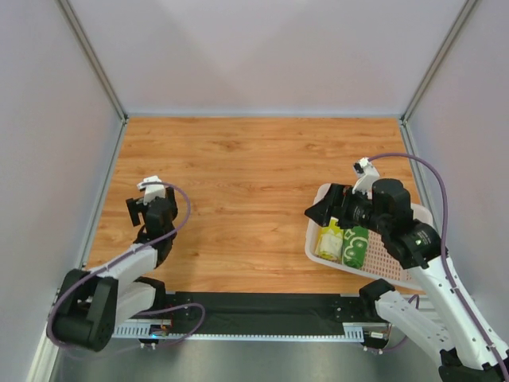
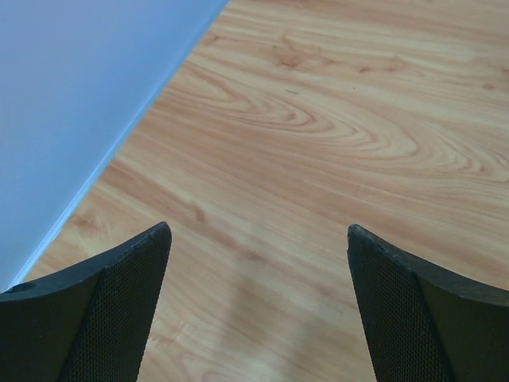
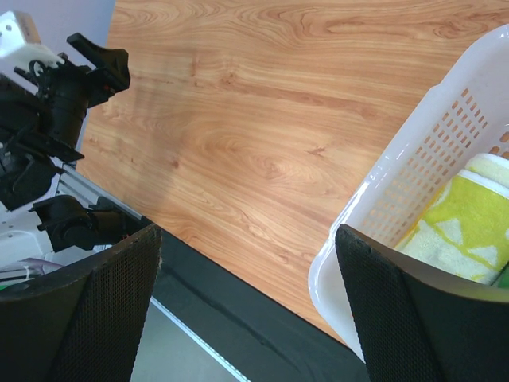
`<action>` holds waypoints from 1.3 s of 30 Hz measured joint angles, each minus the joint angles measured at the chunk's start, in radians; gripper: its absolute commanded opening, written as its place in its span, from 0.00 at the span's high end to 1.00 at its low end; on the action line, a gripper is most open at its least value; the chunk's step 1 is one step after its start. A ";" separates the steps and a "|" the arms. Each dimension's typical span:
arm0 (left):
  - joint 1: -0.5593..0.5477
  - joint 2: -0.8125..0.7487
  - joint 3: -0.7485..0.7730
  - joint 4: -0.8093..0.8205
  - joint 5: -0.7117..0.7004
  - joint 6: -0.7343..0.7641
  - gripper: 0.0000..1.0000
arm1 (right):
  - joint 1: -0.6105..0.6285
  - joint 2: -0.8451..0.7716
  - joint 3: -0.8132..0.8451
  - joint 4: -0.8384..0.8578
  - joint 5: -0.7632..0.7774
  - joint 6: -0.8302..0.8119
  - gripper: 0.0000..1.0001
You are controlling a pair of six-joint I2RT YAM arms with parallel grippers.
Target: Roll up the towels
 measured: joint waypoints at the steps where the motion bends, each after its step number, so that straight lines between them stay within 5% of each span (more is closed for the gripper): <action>1: 0.025 0.052 0.028 0.001 0.032 0.000 0.04 | 0.000 0.000 0.000 0.000 0.002 -0.003 0.09; 12: 0.167 0.198 0.133 0.049 0.401 0.050 0.03 | 0.001 0.002 -0.002 0.015 0.011 -0.030 0.09; 13: 0.169 0.218 0.130 0.078 0.439 0.064 0.03 | 0.001 0.007 -0.004 0.025 0.011 -0.032 0.02; 17: 0.171 0.234 0.086 0.174 0.545 0.095 0.02 | 0.006 0.030 -0.018 0.066 0.024 -0.042 0.00; 22: 0.172 0.257 -0.017 0.350 0.566 0.105 0.00 | 0.027 0.046 -0.036 0.127 0.091 -0.076 0.00; 32: 0.172 0.261 -0.026 0.429 0.528 0.105 0.00 | 0.029 0.078 -0.039 0.215 0.248 -0.227 0.00; 39: 0.172 0.261 -0.026 0.437 0.528 0.104 0.00 | 0.029 0.093 -0.200 0.406 0.372 -0.341 0.00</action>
